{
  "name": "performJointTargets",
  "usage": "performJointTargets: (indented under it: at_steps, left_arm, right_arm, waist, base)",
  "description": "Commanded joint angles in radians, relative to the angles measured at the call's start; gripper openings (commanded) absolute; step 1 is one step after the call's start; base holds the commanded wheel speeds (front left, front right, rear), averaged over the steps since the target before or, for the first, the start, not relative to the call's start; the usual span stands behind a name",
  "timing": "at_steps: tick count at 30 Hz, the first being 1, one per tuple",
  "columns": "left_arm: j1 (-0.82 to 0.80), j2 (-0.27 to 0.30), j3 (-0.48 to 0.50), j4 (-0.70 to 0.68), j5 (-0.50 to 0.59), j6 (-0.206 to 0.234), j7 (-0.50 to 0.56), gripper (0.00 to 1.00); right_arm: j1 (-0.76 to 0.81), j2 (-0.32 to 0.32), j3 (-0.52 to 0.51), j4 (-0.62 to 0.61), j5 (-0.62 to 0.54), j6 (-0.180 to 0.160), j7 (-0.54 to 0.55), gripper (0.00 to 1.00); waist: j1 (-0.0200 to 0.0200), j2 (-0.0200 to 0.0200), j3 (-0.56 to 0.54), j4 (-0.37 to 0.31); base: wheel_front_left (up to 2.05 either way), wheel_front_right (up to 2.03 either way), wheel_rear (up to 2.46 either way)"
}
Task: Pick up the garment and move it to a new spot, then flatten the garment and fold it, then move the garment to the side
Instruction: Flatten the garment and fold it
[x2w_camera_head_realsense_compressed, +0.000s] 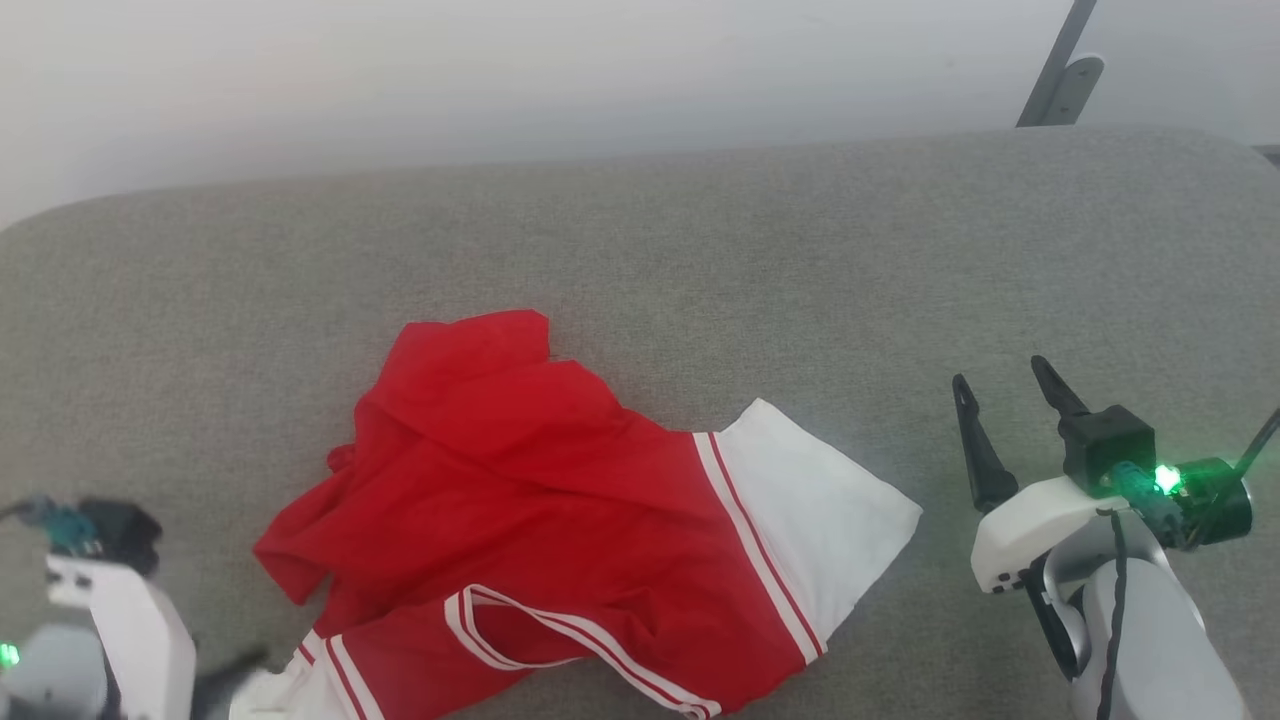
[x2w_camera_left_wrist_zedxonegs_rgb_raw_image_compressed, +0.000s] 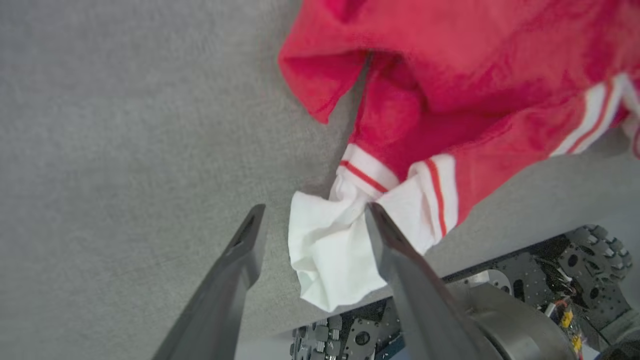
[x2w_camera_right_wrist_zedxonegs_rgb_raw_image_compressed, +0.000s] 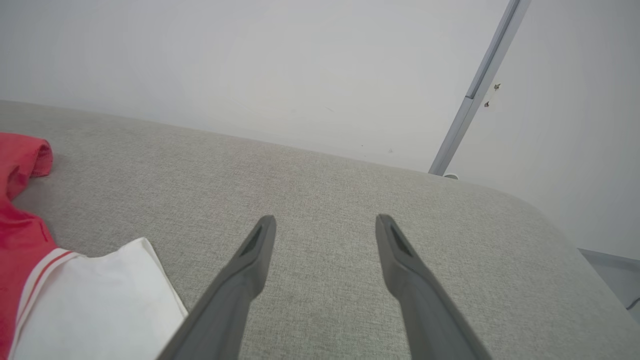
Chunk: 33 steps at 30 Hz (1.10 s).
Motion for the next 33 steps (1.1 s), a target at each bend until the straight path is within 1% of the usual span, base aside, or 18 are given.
performJointTargets:
  at_steps: [1,3,5,7,8,13,18,26,27,28,29,30,33]
  left_arm:
    - [-0.023,0.008,0.012,-0.012,0.021,-0.002,-0.018,1.0]
    - [-0.049,0.0,0.026,-0.023,0.041,-0.012,-0.048,1.0]
    - [-0.077,-0.009,0.029,-0.019,0.069,-0.031,-0.07,1.0]
    - [-0.111,-0.019,0.024,-0.004,0.104,-0.055,-0.08,1.0]
    - [-0.128,-0.031,0.022,0.008,0.104,-0.062,-0.079,1.0]
    - [-0.211,-0.081,-0.006,0.084,0.133,-0.099,-0.027,1.0]
    - [-0.272,-0.12,-0.042,0.165,0.155,-0.121,0.039,1.0]
    - [-0.32,-0.188,-0.075,0.306,0.14,-0.147,0.095,1.0]
    - [-0.324,-0.198,-0.082,0.326,0.133,-0.157,0.104,1.0]
    - [-0.331,-0.209,-0.083,0.347,0.13,-0.162,0.107,0.75]
    - [-0.335,-0.22,-0.084,0.37,0.125,-0.168,0.116,0.0]
    - [-0.338,-0.231,-0.089,0.387,0.121,-0.18,0.122,0.0]
    - [-0.372,-0.235,-0.09,0.433,0.148,-0.197,0.102,0.0]
  right_arm:
    - [0.006,0.0,0.002,0.001,0.003,-0.001,-0.005,1.0]
    - [0.003,0.002,0.002,-0.004,0.004,-0.001,-0.005,1.0]
    - [-0.005,0.004,0.004,-0.009,0.005,-0.001,-0.005,1.0]
    - [-0.012,0.008,0.008,-0.015,0.006,-0.001,-0.005,1.0]
    - [-0.015,0.009,0.01,-0.018,0.006,-0.001,-0.005,1.0]
    - [-0.028,0.017,0.018,-0.031,0.001,-0.001,-0.006,1.0]
    - [-0.043,0.025,0.02,-0.05,0.0,-0.001,-0.006,1.0]
    - [-0.057,0.036,0.014,-0.088,0.0,-0.001,-0.006,1.0]
    - [-0.059,0.037,0.013,-0.091,-0.001,-0.001,-0.006,1.0]
    - [-0.06,0.038,0.012,-0.094,-0.001,-0.001,-0.006,1.0]
    - [-0.06,0.039,0.011,-0.096,-0.003,-0.001,-0.007,1.0]
    - [-0.061,0.04,0.01,-0.097,-0.003,-0.001,-0.007,1.0]
    - [-0.062,0.043,0.008,-0.103,-0.005,-0.001,-0.007,1.0]
  waist:
    - [0.0,0.0,-0.002,-0.003]
    - [0.0,0.0,-0.003,-0.007]
    - [0.0,0.0,-0.002,-0.014]
    - [0.0,0.0,0.002,-0.022]
    - [0.0,0.0,0.004,-0.026]
    - [0.0,0.0,0.023,-0.05]
    - [0.0,0.0,0.051,-0.077]
    - [0.0,0.0,0.096,-0.102]
    - [0.0,0.0,0.1,-0.104]
    - [0.0,0.0,0.104,-0.104]
    - [0.0,0.0,0.107,-0.105]
    - [0.0,0.0,0.11,-0.106]
    - [0.0,0.0,0.119,-0.108]
  base:
    - [0.0,0.0,0.0]
    - [0.0,0.0,0.0]
    - [0.0,0.0,0.0]
    - [0.0,0.0,0.0]
    - [0.0,0.0,0.0]
    - [0.0,0.0,0.0]
    - [0.0,0.0,0.0]
    - [0.0,0.0,0.0]
    - [0.0,0.0,0.0]
    - [0.0,0.0,0.0]
    - [0.0,0.0,0.0]
    - [0.0,0.0,0.0]
    - [0.0,0.0,0.0]
